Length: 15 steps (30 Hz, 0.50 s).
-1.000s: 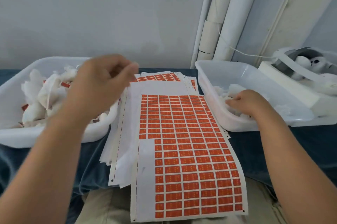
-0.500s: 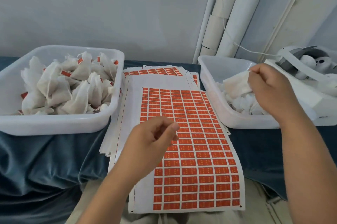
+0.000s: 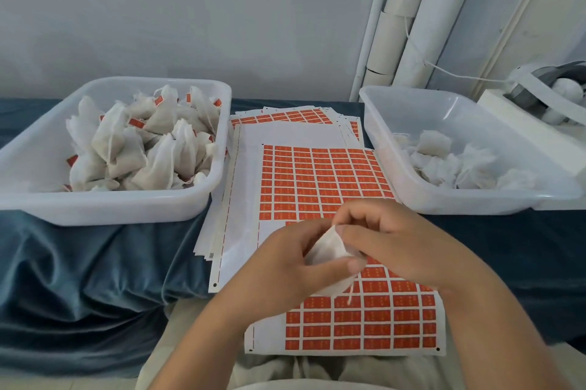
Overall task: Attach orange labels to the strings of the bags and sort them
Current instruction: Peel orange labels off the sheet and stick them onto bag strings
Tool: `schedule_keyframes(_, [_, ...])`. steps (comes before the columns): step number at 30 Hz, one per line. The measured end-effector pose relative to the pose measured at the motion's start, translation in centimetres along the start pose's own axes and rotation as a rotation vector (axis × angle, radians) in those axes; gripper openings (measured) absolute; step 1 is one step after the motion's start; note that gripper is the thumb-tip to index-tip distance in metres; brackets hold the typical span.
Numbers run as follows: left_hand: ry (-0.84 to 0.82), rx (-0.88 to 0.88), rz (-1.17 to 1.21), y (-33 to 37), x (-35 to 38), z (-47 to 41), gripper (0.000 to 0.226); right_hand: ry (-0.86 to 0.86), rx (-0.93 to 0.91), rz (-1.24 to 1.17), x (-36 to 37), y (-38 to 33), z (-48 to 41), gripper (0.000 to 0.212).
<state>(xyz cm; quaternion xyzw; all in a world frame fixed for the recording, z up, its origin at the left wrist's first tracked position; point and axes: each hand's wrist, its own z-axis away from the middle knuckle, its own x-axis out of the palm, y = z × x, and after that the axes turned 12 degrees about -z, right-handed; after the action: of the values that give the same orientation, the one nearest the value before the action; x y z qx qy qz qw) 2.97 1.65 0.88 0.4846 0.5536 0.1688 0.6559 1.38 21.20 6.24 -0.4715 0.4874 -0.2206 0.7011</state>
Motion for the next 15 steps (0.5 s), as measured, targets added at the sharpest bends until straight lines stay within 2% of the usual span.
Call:
schedule_keyframes(3, [0.035, -0.045, 0.02, -0.4, 0.5, -0.2, 0.02, 0.009, -0.004, -0.03, 0.1, 0.4, -0.3, 0.02])
schedule_keyframes(5, [0.118, -0.092, 0.053, -0.4, 0.8, -0.3, 0.013, 0.052, 0.011, -0.098, 0.3, 0.6, -0.3, 0.012])
schedule_keyframes(8, [0.304, -0.129, 0.06, -0.6, 1.2, -0.3, 0.02, 0.161, 0.04, -0.17, 0.4, 1.0, -0.6, 0.033])
schedule_keyframes(12, [0.446, -0.137, 0.161, -0.5, 0.7, -0.3, 0.016, 0.137, 0.023, -0.158, 0.4, 1.1, -0.7, 0.009])
schedule_keyframes(15, [0.469, -0.118, 0.179, -0.8, 0.2, -0.3, 0.012, 0.105, 0.001, -0.141, 0.4, 1.1, -0.6, 0.014])
